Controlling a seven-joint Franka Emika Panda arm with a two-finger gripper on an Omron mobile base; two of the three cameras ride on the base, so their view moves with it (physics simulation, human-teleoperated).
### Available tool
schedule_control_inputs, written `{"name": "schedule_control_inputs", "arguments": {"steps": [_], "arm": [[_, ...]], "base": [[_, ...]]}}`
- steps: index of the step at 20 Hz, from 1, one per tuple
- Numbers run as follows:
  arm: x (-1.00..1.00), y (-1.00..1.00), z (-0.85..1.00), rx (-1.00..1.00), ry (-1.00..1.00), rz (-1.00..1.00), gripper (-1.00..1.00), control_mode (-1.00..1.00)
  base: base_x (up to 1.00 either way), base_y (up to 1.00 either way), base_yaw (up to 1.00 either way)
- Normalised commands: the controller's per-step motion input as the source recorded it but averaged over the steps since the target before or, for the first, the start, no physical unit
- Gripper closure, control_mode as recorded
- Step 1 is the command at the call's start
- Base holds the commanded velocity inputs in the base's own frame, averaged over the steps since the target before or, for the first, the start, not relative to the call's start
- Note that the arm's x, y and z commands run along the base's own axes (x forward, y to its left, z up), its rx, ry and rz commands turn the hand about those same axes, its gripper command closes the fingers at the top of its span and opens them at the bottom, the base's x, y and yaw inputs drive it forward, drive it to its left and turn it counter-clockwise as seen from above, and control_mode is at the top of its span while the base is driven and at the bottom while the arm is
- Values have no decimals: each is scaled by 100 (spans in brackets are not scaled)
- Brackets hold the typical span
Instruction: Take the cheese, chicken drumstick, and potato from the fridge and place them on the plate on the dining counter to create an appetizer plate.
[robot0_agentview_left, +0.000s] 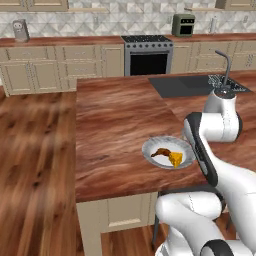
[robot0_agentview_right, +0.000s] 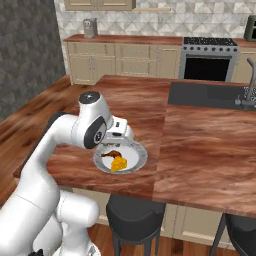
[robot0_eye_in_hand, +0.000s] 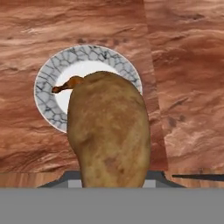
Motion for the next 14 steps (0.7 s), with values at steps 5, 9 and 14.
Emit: {"name": "schedule_control_inputs", "arguments": {"steps": [5,9,14], "arm": [[100,-19,-43,10,5,10,100,-100],[96,-24,-71,8,6,9,100,-100],[76,-9,-75,5,6,5,100,-100]], "base": [[0,0,0],[0,0,0],[0,0,0]]}}
